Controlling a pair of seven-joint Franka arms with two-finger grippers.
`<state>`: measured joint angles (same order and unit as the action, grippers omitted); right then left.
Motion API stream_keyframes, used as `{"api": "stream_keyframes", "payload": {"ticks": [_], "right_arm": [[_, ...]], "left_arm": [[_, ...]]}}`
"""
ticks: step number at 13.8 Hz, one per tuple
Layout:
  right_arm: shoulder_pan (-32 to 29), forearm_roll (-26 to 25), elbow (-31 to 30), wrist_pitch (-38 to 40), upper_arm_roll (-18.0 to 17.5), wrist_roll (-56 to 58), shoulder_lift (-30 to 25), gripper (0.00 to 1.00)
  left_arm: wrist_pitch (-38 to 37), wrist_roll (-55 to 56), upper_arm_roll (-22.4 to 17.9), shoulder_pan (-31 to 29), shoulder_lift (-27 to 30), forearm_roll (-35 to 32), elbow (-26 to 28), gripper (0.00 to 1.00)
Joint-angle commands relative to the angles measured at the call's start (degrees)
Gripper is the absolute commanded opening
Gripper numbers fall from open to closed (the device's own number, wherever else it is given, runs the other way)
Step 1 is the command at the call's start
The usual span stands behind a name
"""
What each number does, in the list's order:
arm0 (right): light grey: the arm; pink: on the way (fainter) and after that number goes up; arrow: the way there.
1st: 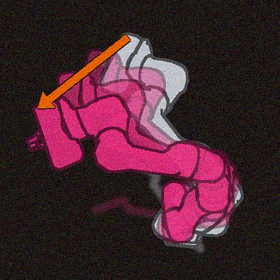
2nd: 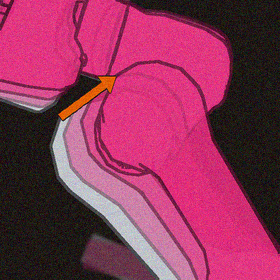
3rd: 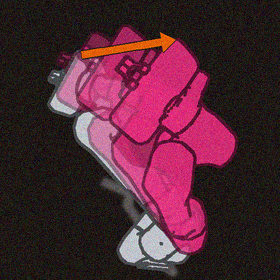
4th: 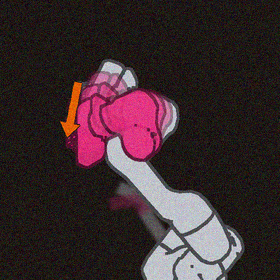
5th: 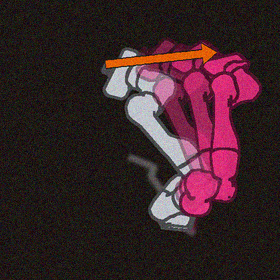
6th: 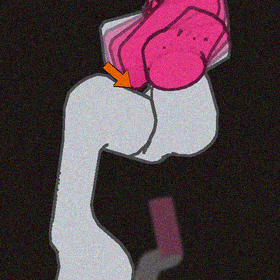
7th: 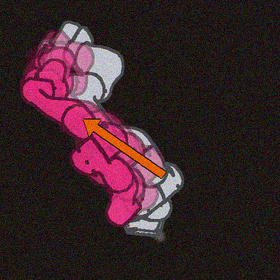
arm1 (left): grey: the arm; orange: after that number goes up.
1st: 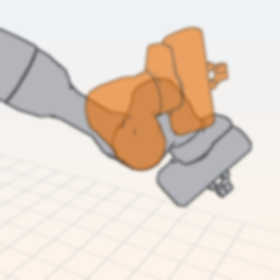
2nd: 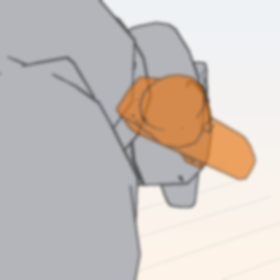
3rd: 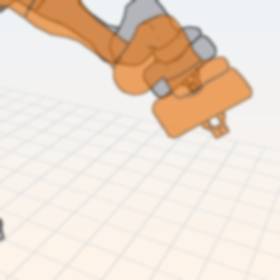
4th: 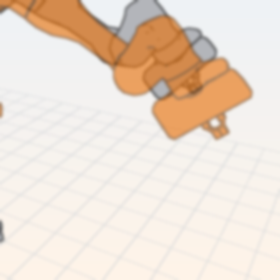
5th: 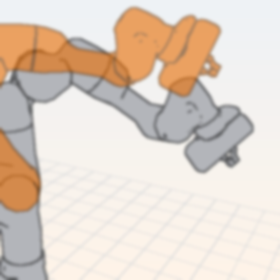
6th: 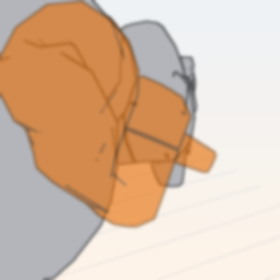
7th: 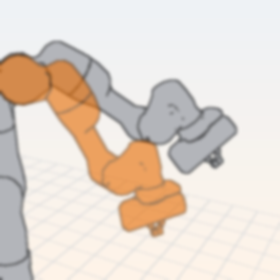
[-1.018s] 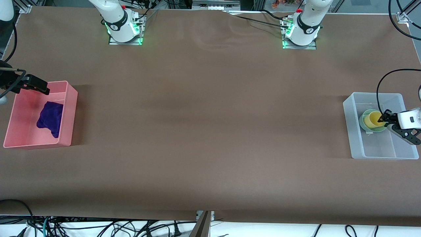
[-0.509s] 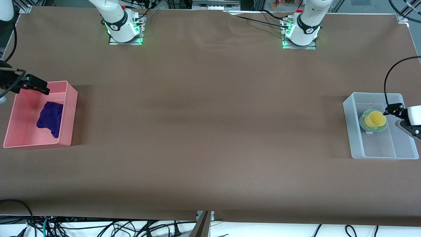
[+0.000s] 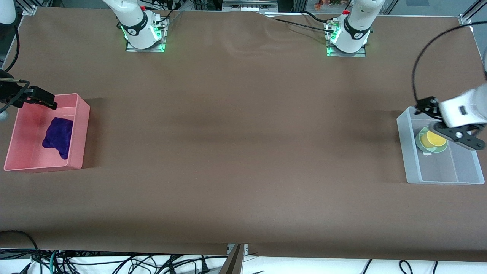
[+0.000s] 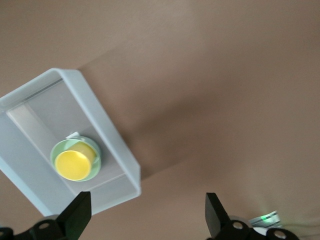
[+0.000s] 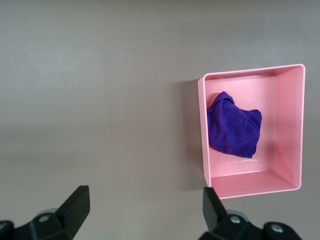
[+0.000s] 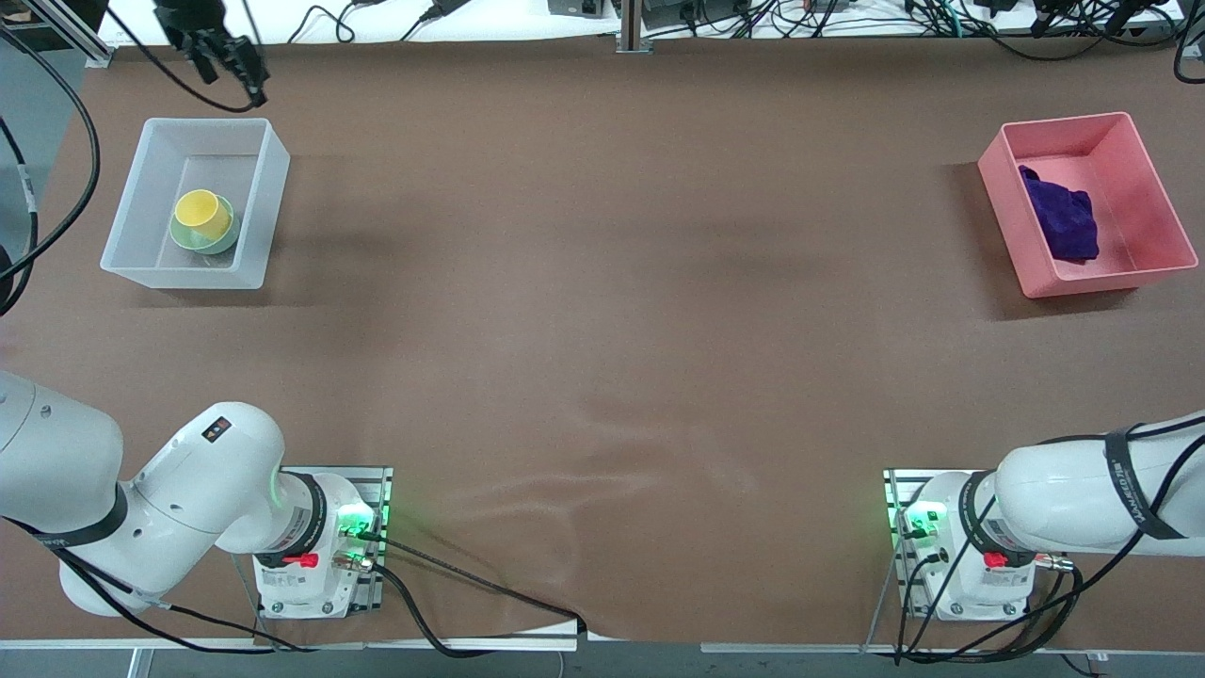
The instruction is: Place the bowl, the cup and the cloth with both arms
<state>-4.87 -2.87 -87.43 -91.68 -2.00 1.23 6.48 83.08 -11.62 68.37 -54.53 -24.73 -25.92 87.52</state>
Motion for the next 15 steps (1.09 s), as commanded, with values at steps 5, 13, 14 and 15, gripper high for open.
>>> {"api": "stream_keyframes", "payload": {"ticks": [5,13,14,15], "right_arm": [[-0.22,0.76,1.57,0.63,-0.03,0.88,0.55,1.0],[-0.22,0.76,1.57,0.63,-0.03,0.88,0.55,1.0],[-0.22,0.76,1.57,0.63,-0.03,0.88,0.55,1.0],[-0.22,0.76,1.57,0.63,-0.03,0.88,0.55,1.0]], "left_arm": [[-1.69,3.01,0.29,2.93,4.94,5.53,-1.92,1.0],[-0.12,3.8,-46.49,39.25,19.54,22.14,0.62,1.0],[0.76,3.8,-53.45,46.03,20.51,22.66,1.42,1.0],[1.64,4.58,-58.91,51.14,21.3,23.63,2.21,1.0]]}}
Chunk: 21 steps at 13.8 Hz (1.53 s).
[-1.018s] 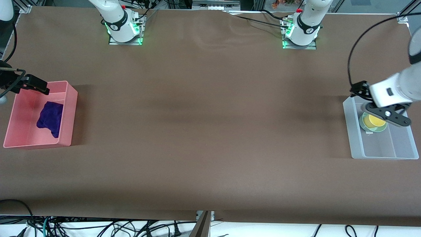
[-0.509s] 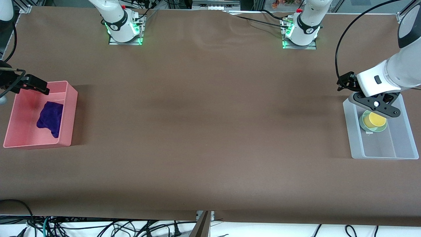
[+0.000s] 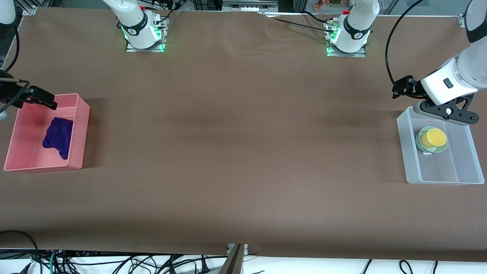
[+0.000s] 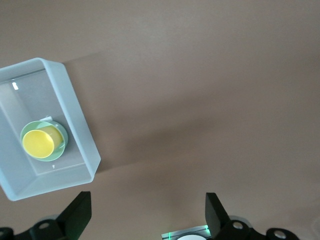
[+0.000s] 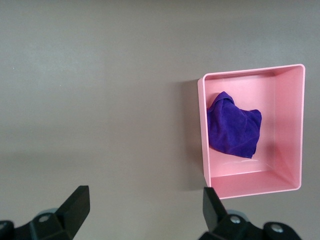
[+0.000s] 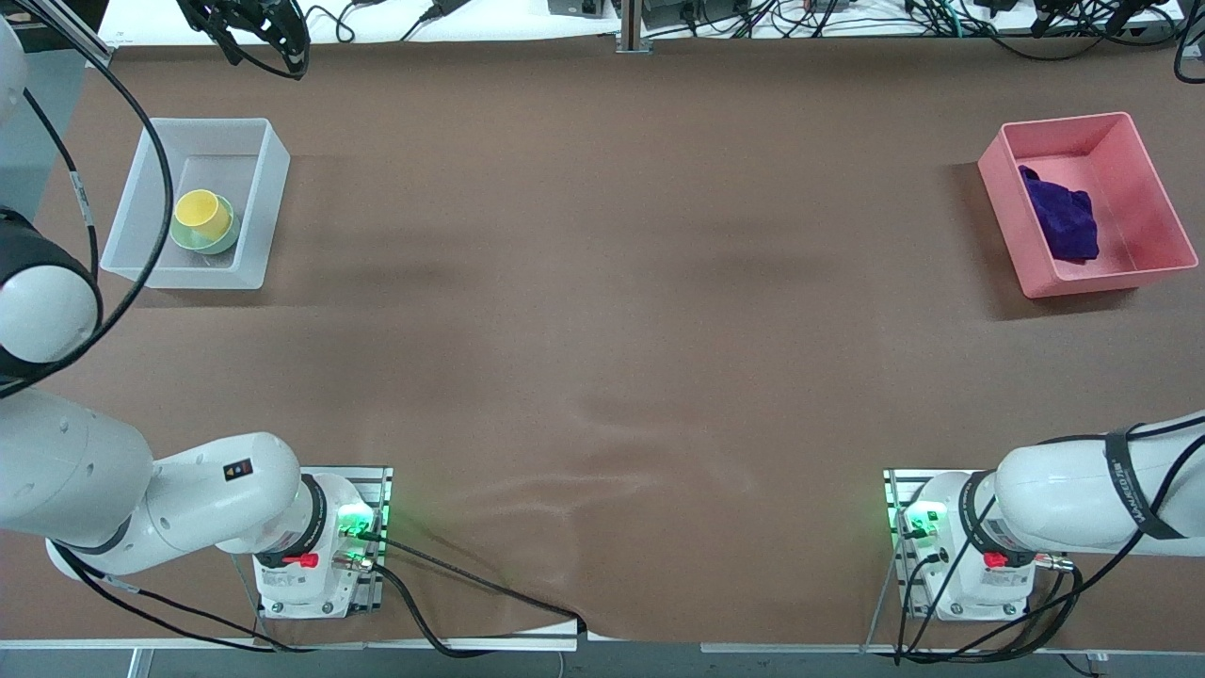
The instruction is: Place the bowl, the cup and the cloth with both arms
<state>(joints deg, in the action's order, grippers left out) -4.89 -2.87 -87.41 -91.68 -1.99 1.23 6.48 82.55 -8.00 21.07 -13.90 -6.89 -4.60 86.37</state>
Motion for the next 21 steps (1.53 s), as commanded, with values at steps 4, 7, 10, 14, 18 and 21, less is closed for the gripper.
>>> {"api": "stream_keyframes", "payload": {"ticks": [4,7,10,14,18,21], "right_arm": [[-0.21,0.76,1.54,0.63,0.05,0.88,0.55,1.0],[-0.21,0.85,1.54,0.63,-0.03,0.79,0.55,1.0],[-0.21,0.94,1.54,0.63,-0.03,0.62,0.55,1.0],[-0.21,2.52,1.54,0.63,-0.03,0.53,0.64,1.0],[-0.21,2.52,1.54,0.63,-0.03,0.61,0.64,1.0],[-0.21,2.52,1.54,0.63,-0.03,0.7,0.64,1.0]], "left_arm": [[10.67,11.58,-14.74,14.07,13.1,3.98,16.59,1.0],[13.87,12.3,-16.24,14.25,16.91,7.06,22.44,1.0],[13.78,12.48,-16.41,14.34,16.56,7.76,21.83,1.0],[11.68,14.15,-16.68,15.92,13.76,6.29,16.92,1.0],[10.53,14.33,-17.12,17.15,10.76,5.92,12.96,1.0],[8.51,14.33,-17.56,17.15,8.21,6.19,9.7,1.0]]}}
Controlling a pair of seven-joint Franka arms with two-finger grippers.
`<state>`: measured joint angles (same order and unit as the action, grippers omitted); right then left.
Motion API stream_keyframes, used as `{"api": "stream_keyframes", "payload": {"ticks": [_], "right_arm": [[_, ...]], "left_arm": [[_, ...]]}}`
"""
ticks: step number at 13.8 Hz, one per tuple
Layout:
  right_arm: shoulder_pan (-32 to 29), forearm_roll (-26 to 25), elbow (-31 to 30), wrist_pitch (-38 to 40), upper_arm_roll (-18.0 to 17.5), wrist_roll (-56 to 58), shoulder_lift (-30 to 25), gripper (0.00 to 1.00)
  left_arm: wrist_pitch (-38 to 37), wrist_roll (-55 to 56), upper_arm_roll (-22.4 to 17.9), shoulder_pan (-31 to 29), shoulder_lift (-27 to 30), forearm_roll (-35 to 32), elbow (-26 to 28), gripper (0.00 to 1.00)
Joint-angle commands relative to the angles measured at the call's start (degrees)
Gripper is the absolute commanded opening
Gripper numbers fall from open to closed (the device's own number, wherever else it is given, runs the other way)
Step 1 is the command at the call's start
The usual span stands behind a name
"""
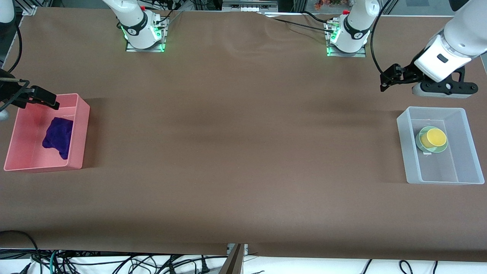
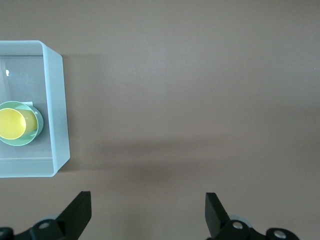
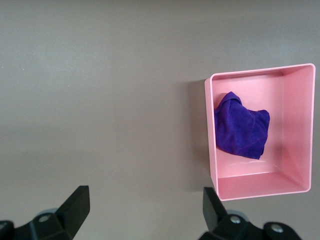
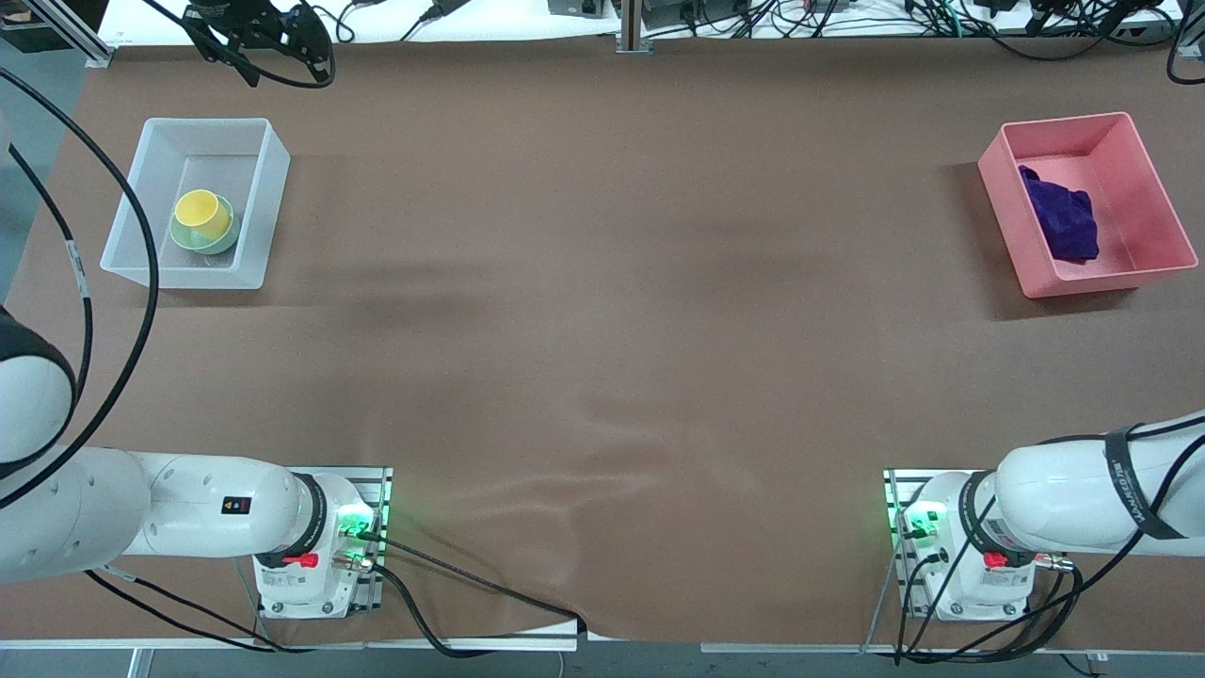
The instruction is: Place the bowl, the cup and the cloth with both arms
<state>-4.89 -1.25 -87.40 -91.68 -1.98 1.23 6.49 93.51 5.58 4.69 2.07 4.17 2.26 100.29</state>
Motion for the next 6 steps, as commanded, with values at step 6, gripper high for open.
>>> {"api": "stream_keyframes", "payload": {"ticks": [6], "right_arm": [[-0.21,0.9,1.53,0.63,-0.05,0.7,0.63,1.0]], "left_arm": [[-2.02,0.75,-1.26,0.74,-2.94,-0.59,-3.61,1.0]]}}
